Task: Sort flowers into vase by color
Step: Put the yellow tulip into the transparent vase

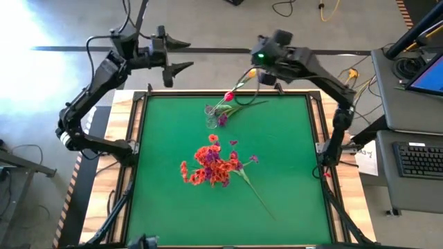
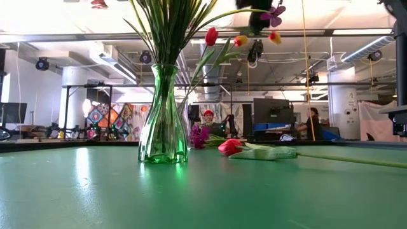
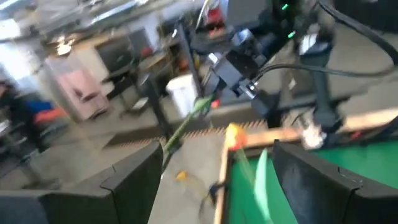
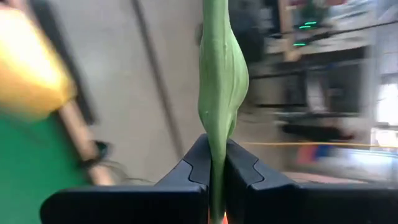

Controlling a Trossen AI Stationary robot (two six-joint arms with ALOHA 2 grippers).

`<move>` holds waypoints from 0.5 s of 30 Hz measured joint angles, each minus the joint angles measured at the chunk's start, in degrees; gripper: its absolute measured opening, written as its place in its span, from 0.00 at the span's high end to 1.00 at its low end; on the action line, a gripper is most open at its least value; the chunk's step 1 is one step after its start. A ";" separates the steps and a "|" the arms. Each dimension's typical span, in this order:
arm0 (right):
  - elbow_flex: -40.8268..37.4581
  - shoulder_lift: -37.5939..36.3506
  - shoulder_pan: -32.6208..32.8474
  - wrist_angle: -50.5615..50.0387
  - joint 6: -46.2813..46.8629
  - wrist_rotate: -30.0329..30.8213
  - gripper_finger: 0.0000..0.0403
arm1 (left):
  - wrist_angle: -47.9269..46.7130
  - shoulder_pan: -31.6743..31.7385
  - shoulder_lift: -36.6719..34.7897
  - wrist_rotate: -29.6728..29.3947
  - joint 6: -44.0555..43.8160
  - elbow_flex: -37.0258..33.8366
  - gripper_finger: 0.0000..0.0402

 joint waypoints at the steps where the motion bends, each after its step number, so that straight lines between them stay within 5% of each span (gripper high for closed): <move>1: -0.02 0.71 -0.02 2.44 -2.75 0.96 0.97 | -1.86 -0.02 0.32 -0.79 0.62 0.77 0.29; 7: 0.05 3.89 0.10 14.97 -25.09 6.96 0.97 | -4.46 0.00 3.65 -1.18 2.34 1.91 0.29; 11: -0.03 6.19 0.78 19.94 -32.32 10.47 0.97 | -3.82 -0.19 6.89 -1.67 3.78 1.91 0.29; 15: -0.03 7.02 0.95 21.68 -36.95 10.84 0.97 | -1.39 -0.21 9.73 -8.38 5.59 1.91 0.29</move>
